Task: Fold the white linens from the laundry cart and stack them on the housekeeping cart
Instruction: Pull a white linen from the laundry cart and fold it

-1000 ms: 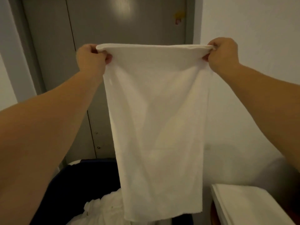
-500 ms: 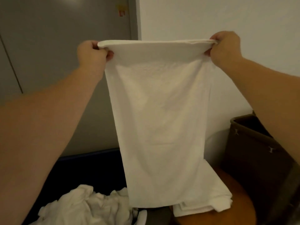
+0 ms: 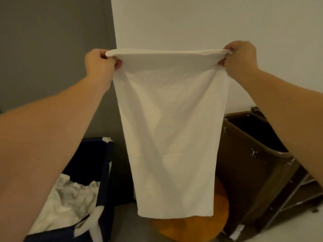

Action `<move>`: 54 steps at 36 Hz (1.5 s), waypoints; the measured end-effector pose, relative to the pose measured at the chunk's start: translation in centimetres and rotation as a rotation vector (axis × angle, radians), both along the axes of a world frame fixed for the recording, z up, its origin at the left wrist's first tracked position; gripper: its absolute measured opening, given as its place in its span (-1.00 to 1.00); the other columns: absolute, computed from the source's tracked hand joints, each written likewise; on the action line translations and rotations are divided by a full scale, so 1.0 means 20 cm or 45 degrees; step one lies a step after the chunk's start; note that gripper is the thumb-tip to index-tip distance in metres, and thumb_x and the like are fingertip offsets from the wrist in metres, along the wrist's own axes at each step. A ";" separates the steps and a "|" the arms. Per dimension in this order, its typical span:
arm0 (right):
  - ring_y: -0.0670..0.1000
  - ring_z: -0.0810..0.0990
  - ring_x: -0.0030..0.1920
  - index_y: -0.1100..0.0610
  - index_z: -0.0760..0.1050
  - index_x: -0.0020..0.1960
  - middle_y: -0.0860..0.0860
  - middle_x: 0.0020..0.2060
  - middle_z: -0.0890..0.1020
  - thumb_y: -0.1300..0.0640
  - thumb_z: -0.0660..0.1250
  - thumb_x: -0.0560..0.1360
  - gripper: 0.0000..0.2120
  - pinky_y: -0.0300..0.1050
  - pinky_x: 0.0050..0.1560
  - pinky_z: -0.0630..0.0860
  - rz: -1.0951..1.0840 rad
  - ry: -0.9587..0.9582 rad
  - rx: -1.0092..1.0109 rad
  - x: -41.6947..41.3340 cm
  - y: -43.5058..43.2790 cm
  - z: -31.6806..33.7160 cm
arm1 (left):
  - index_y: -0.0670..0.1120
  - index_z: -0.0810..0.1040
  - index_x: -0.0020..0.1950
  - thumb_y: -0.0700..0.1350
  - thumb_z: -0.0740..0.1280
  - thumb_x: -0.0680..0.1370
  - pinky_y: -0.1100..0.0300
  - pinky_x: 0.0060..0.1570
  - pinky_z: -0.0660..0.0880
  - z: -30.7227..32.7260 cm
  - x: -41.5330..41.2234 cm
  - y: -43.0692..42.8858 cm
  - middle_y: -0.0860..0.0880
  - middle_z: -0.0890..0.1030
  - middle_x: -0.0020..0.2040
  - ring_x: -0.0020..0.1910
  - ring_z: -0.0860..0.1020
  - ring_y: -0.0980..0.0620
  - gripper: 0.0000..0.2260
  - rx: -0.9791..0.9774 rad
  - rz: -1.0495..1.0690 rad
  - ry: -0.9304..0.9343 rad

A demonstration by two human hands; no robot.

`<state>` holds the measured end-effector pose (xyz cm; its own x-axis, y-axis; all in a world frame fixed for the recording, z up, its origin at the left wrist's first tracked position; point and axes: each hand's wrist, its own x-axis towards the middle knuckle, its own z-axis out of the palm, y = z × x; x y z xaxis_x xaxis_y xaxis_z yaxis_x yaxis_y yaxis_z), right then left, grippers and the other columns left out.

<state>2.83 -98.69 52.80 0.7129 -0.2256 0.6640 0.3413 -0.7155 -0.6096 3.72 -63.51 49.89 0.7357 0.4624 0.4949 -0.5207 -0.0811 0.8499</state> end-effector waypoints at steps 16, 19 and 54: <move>0.07 0.50 -0.09 0.22 0.60 0.00 0.08 -0.11 0.54 0.43 0.31 0.42 -0.78 -0.06 0.01 0.55 -0.077 0.108 0.027 0.05 -0.36 -0.14 | -0.17 0.53 -0.10 -0.38 0.33 0.50 0.27 -0.13 0.58 -0.09 0.09 -0.35 -0.15 0.59 -0.10 -0.16 0.63 0.00 -0.88 0.081 -0.040 0.037; 0.07 0.50 -0.08 0.22 0.61 -0.01 0.08 -0.11 0.54 0.43 0.29 0.41 -0.76 0.02 0.07 0.57 -0.074 0.104 0.063 0.05 -0.38 -0.15 | -0.14 0.53 -0.13 -0.38 0.33 0.51 0.26 -0.13 0.59 -0.09 0.08 -0.38 -0.14 0.59 -0.11 -0.15 0.63 -0.01 -0.86 0.075 -0.036 0.042; 0.14 0.55 -0.08 0.18 0.60 -0.03 0.15 -0.07 0.60 0.43 0.28 0.44 -0.77 0.03 0.06 0.58 -0.111 0.375 0.016 0.87 -0.25 -0.47 | -0.16 0.56 -0.03 -0.35 0.37 0.50 0.21 -0.02 0.61 -0.47 0.85 -0.30 -0.06 0.60 -0.08 -0.06 0.64 0.03 -0.88 0.045 -0.051 0.303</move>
<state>20.25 -103.68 43.37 0.8517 -0.3016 0.4286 0.0863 -0.7260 -0.6822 20.68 -69.46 40.53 0.8511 0.4156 0.3207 -0.3095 -0.0963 0.9460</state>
